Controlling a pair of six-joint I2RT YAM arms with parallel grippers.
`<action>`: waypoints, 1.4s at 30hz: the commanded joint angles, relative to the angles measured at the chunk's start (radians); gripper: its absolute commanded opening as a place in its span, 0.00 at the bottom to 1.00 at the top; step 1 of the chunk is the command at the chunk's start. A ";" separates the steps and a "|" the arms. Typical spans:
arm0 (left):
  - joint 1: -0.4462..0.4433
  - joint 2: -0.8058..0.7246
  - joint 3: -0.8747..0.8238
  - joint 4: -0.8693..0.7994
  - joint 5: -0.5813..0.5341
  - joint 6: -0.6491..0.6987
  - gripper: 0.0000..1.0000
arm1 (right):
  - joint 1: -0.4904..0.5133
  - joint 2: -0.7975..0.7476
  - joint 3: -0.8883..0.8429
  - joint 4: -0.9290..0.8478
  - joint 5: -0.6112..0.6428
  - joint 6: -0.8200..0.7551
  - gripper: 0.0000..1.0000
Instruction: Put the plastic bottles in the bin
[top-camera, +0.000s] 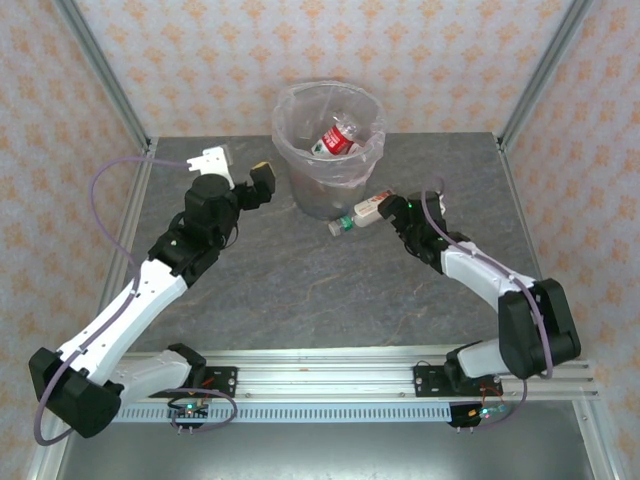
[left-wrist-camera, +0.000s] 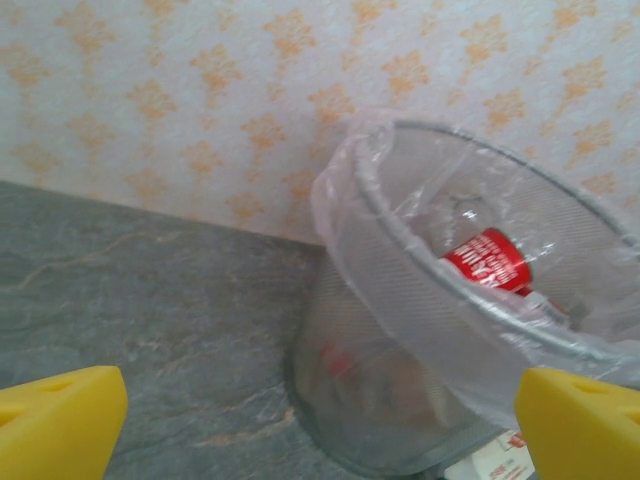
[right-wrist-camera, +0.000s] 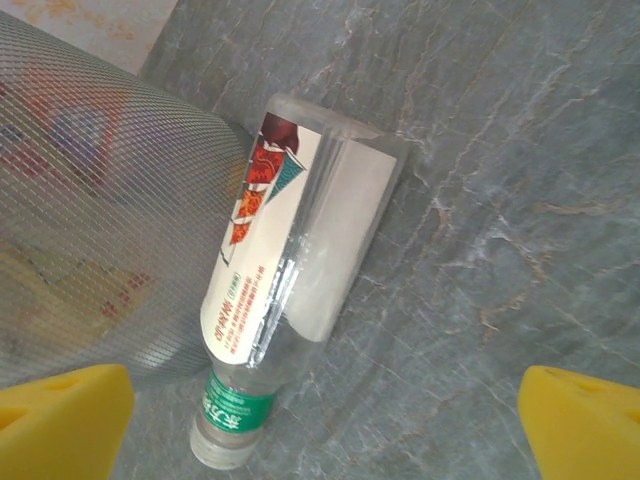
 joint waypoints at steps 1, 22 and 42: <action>0.005 -0.036 -0.038 -0.080 -0.113 -0.040 1.00 | -0.003 0.041 0.057 0.025 0.014 0.056 0.99; 0.041 -0.114 -0.177 -0.140 -0.228 -0.110 1.00 | -0.076 0.412 0.276 0.079 -0.131 0.124 0.99; 0.043 -0.058 -0.165 -0.135 -0.223 -0.134 1.00 | -0.070 0.417 0.303 -0.203 -0.180 0.089 0.99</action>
